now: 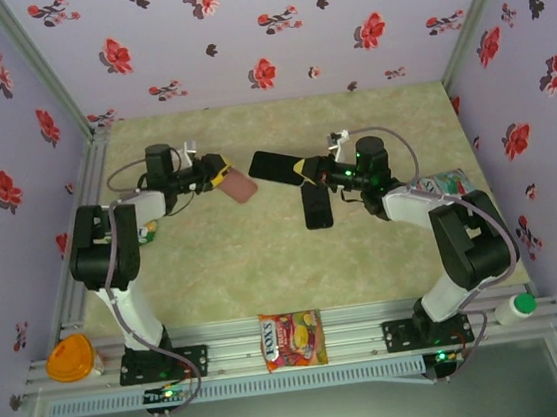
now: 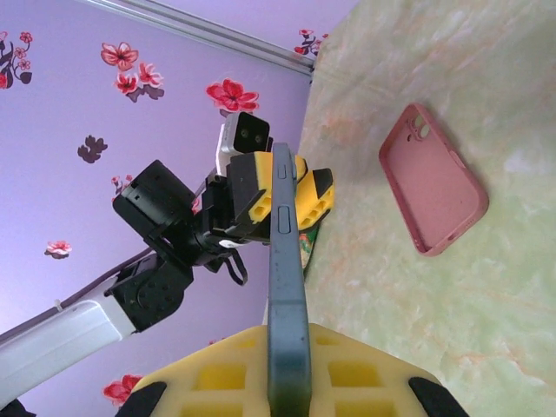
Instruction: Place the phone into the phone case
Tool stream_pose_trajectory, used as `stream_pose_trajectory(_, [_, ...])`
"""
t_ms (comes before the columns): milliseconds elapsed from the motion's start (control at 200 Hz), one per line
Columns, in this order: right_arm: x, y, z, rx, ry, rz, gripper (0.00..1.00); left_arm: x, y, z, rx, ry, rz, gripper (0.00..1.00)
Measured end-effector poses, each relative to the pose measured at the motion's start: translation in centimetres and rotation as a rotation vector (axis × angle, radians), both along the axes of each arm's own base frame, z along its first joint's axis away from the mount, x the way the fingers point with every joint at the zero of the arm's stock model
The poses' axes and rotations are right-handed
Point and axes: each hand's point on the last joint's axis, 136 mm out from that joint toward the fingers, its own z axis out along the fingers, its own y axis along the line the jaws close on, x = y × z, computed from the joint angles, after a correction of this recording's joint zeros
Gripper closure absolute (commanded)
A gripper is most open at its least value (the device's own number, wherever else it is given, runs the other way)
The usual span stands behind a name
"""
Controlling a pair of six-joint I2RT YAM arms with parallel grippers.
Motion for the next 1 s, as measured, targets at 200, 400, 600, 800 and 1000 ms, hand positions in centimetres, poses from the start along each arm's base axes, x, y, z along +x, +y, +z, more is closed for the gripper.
stream_pose_trajectory(200, [0.1,-0.1,0.2,0.006,-0.003,-0.004,1.00,2.8,2.8,1.1,0.233,-0.030,0.052,0.61])
stream_pose_trajectory(400, [0.3,-0.1,0.0,0.006,-0.003,-0.005,1.00,6.7,4.3,0.8,0.348,-0.064,0.068,0.60])
stream_pose_trajectory(600, [1.0,0.1,-0.6,0.001,0.010,-0.005,1.00,8.8,5.3,-5.3,0.413,0.043,0.049,0.60])
stream_pose_trajectory(800, [2.0,0.5,-0.8,0.001,0.013,-0.005,1.00,10.0,5.4,-7.7,0.444,0.079,0.034,0.60])
stream_pose_trajectory(1000, [2.3,0.6,-1.5,-0.002,0.034,-0.007,1.00,10.9,5.3,-7.5,0.447,0.059,0.032,0.60])
